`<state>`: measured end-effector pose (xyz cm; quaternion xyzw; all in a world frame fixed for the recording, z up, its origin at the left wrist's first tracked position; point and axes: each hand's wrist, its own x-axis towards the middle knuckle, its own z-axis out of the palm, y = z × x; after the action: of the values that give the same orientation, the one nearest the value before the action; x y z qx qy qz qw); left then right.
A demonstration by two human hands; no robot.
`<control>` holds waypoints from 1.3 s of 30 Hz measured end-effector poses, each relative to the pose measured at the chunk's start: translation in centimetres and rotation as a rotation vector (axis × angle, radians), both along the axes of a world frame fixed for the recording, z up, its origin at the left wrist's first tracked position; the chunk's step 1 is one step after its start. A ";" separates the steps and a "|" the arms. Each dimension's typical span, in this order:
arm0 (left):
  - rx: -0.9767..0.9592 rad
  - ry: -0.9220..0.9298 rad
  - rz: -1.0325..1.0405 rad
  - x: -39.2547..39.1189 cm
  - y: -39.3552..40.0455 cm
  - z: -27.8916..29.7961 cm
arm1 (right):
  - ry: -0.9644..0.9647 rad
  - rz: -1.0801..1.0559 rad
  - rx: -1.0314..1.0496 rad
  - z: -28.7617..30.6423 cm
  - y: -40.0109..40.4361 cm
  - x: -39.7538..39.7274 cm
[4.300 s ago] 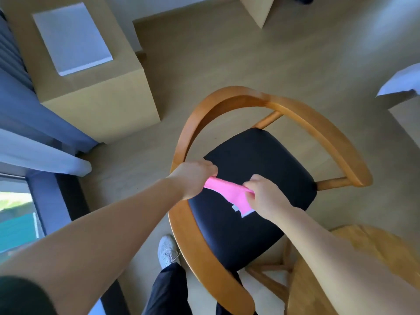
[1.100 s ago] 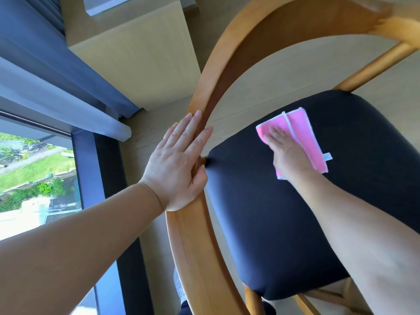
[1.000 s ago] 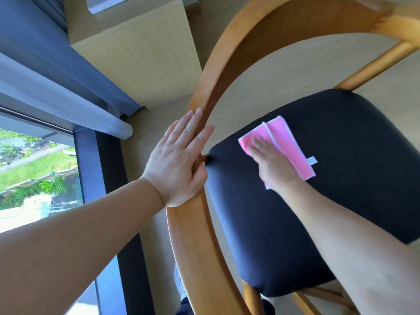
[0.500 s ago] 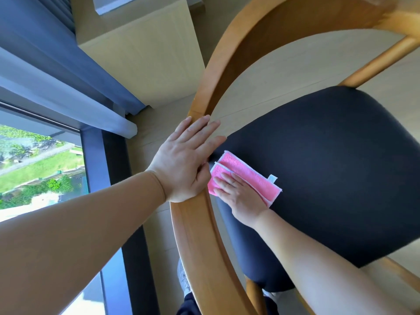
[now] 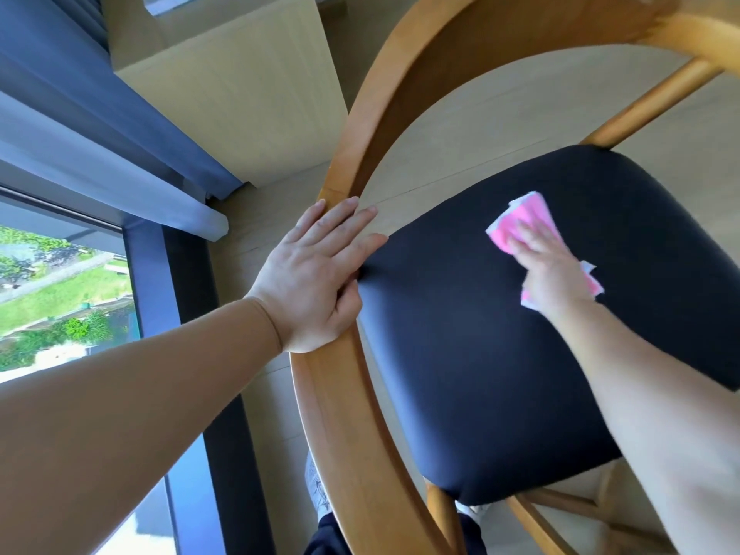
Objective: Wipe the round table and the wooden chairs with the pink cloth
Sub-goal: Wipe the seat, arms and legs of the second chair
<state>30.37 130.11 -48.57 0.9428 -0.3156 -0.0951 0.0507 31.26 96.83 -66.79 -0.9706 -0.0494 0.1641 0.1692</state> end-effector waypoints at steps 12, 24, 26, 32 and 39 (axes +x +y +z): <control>-0.011 -0.002 0.006 0.1 -0.1 0.1 | 0.044 -0.141 -0.032 -0.6 -0.9 -0.6; 0.074 -0.005 0.008 0.1 -0.2 0.3 | -0.152 0.359 0.270 1.0 14.7 -11.7; 0.093 -0.010 0.007 0.1 -0.3 0.4 | -0.161 0.452 0.234 1.4 16.2 -13.4; 0.137 -0.010 0.013 -0.7 -0.9 0.6 | -0.218 0.541 0.156 0.8 14.8 -13.0; 0.133 0.022 0.010 -6.5 -1.5 0.9 | -0.256 0.428 0.147 1.6 8.7 -13.1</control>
<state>23.86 128.62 -47.71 0.9445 -0.3033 -0.1262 -0.0083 18.20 105.48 -65.22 -0.9359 -0.2866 0.0680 0.1930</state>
